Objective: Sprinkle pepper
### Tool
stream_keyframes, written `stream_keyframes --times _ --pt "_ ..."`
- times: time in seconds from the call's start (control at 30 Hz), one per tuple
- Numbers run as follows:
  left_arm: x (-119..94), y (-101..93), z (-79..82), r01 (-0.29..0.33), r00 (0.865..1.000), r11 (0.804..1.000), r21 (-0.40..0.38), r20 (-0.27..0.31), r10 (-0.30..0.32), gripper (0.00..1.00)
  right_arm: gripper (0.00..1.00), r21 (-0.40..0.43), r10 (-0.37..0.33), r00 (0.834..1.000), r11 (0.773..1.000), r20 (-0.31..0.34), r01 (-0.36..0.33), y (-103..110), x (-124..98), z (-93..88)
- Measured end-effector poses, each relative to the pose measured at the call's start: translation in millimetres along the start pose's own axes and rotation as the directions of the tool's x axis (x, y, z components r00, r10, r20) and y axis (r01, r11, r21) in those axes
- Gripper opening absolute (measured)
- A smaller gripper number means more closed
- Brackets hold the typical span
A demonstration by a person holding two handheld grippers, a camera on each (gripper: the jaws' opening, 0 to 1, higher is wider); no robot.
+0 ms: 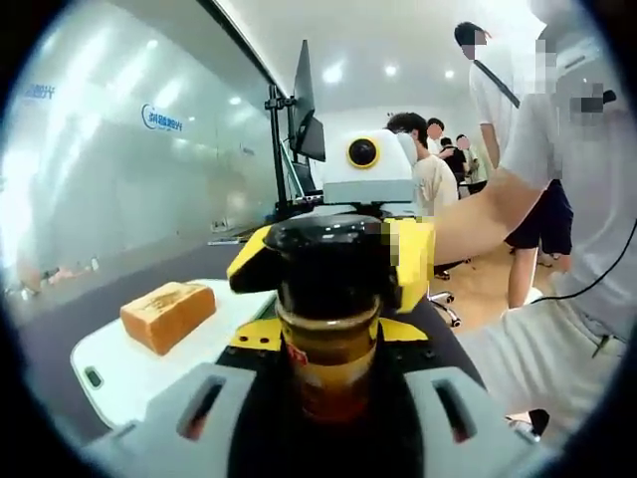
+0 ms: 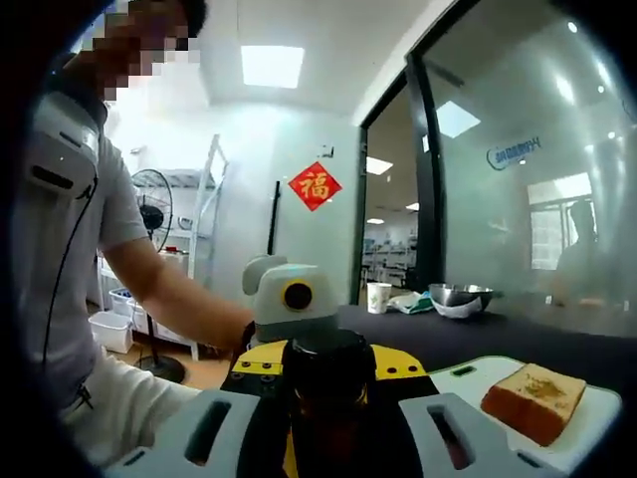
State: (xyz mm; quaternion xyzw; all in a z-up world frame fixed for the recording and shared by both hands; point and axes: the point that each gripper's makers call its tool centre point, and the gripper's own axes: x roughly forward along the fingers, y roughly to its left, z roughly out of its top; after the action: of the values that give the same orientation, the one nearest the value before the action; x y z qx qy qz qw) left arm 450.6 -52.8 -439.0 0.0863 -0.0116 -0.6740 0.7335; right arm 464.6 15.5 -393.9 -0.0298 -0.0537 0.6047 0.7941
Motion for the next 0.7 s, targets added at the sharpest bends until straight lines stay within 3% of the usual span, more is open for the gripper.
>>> stream_keyframes --times 0.17,0.27,0.37,0.57,0.7 --pt "-0.3 3.3 -1.2 0.000 1.000 1.000 -0.001 0.000 0.000 0.22 0.27 -0.015 -0.004 1.000 1.000 0.009 0.004 -0.7 -1.0 0.4" --pt "0.6 3.5 -1.0 -0.001 1.000 1.000 -0.004 0.000 0.001 0.22 0.36 -0.006 0.026 0.999 1.000 0.040 -0.026 4.2 -1.4 5.6" --pt "0.4 5.1 -1.8 -0.001 1.000 1.000 -0.005 0.000 0.001 0.22 0.27 -0.003 0.006 0.999 1.000 0.050 -0.006 -0.6 -2.4 8.9" --pt "-0.3 8.8 -3.6 -0.002 1.000 1.000 -0.006 0.000 0.002 0.22 0.26 -0.015 0.003 0.999 1.000 0.048 -0.002 -1.6 -1.8 8.1" --pt "-0.7 10.0 -3.7 -0.002 1.000 1.000 -0.007 -0.001 0.002 0.22 0.25 0.046 -0.008 0.999 0.999 0.046 0.005 -2.2 -2.4 7.9"
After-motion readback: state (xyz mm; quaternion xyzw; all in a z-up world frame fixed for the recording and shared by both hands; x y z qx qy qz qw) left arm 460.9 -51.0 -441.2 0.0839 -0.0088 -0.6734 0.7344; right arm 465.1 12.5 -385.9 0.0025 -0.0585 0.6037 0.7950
